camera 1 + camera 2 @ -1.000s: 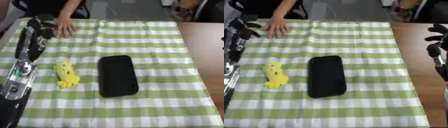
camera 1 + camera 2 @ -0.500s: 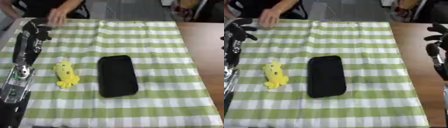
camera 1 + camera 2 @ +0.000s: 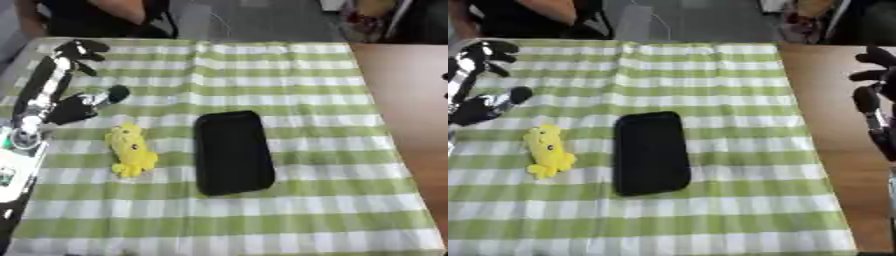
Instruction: Pick up objects on the table and place them in the box.
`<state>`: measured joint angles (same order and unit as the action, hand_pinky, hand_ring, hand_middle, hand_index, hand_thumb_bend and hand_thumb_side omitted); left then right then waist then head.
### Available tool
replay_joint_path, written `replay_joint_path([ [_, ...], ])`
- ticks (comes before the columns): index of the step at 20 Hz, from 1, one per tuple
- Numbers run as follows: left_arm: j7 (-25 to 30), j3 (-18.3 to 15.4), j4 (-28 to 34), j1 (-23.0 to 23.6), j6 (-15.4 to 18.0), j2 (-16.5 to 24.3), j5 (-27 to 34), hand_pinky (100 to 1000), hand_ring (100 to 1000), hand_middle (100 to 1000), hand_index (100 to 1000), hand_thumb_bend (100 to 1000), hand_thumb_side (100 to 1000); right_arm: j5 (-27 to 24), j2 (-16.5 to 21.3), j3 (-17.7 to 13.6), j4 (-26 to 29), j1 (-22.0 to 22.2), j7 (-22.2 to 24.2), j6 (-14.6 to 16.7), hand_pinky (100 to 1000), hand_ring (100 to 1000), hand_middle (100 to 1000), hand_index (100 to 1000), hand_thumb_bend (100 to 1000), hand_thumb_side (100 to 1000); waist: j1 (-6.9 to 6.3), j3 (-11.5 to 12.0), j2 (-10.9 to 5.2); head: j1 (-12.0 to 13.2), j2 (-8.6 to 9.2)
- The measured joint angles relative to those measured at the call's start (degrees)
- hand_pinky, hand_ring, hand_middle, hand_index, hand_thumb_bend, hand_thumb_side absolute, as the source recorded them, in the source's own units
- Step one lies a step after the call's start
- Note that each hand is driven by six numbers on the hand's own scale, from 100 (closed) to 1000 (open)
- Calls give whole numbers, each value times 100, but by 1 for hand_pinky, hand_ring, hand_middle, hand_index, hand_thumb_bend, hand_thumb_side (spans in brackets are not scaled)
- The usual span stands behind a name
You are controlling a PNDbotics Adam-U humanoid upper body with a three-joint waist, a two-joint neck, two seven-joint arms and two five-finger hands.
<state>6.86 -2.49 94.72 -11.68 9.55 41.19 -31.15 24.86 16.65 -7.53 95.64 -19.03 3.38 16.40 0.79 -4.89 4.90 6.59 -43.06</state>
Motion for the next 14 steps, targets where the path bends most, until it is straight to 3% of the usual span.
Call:
replay_joint_path([
  [5,962,358,-12,-149,37,564,-888,722,757,798,845,946,710,0,0,28,-2,0,22,19,495,671,783,923,673,988,1,-13,-10,28,0],
  [14,1347,463,-109,-205,44,603,-1150,719,754,791,844,945,724,-2,1,30,-4,0,25,20,495,671,783,923,672,989,2,-20,-10,44,-1],
])
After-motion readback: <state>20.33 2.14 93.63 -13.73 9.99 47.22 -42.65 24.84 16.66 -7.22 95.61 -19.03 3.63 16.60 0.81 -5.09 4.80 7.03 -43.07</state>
